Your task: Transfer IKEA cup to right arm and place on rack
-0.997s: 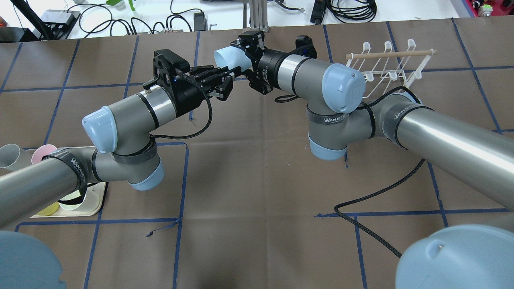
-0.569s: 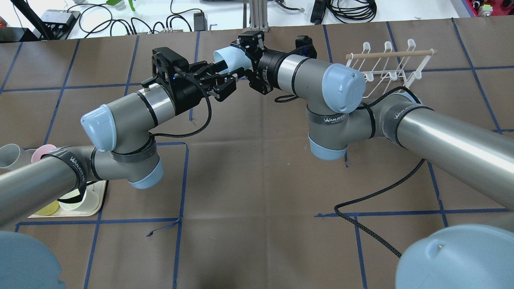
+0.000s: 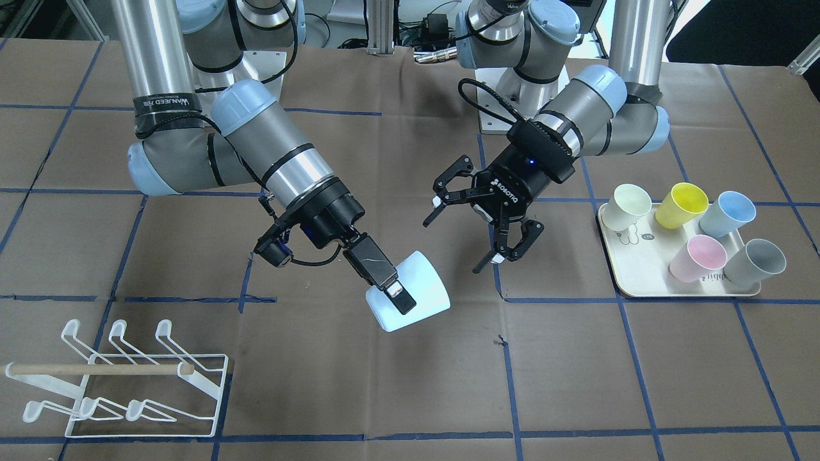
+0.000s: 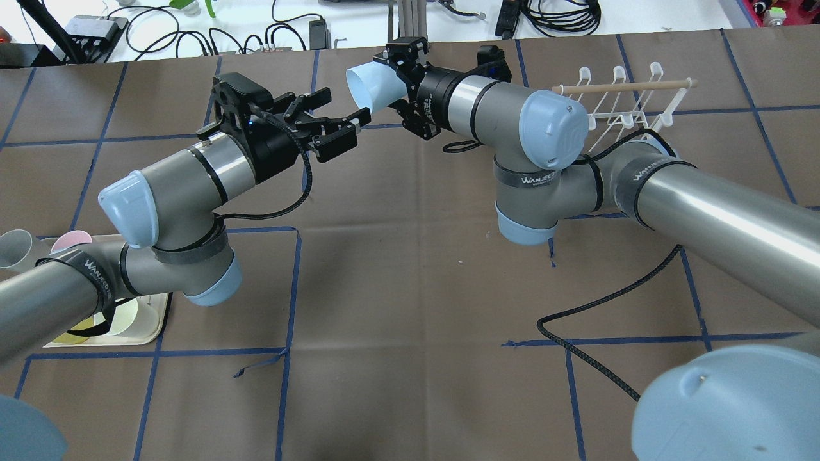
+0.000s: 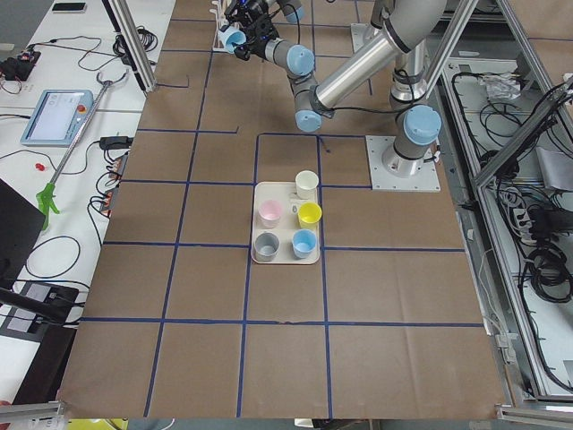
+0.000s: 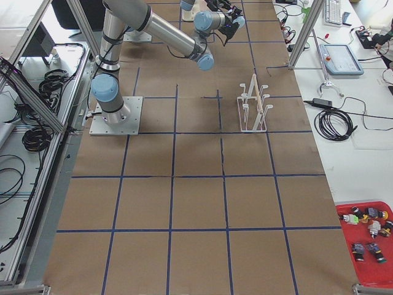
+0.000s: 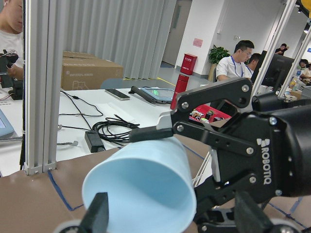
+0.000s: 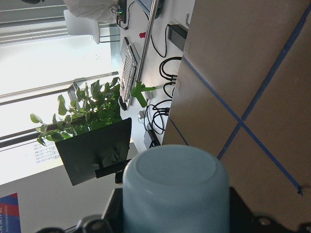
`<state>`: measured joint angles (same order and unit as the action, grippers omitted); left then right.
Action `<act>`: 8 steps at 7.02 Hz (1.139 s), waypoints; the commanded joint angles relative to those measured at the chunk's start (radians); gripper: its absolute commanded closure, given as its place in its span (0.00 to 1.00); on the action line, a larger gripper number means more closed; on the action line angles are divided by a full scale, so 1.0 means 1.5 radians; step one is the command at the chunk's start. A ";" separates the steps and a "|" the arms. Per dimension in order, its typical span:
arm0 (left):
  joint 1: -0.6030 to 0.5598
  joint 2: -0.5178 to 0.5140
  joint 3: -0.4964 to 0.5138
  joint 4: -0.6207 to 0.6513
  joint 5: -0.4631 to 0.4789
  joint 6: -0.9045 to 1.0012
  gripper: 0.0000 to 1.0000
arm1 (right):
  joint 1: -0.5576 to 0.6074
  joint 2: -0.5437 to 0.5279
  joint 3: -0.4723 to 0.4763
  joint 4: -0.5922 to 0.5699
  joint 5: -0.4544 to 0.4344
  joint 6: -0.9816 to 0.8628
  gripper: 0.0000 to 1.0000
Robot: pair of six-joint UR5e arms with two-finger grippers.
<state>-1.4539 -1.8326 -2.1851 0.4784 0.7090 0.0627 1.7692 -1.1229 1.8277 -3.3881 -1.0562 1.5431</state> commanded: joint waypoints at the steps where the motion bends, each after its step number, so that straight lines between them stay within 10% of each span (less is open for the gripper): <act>1: 0.072 0.087 -0.066 -0.050 0.002 0.000 0.07 | -0.033 -0.001 -0.009 0.013 -0.001 -0.018 0.51; 4: 0.079 0.199 -0.022 -0.349 0.127 0.000 0.06 | -0.084 -0.010 -0.004 0.017 -0.011 -0.306 0.65; 8: -0.007 0.225 0.166 -0.830 0.381 -0.037 0.06 | -0.132 -0.011 -0.006 0.048 -0.191 -0.707 0.76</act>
<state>-1.4082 -1.4925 -2.0160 -0.5822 1.1521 0.0469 1.5907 -1.1395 1.8216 -3.3200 -1.2683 0.5997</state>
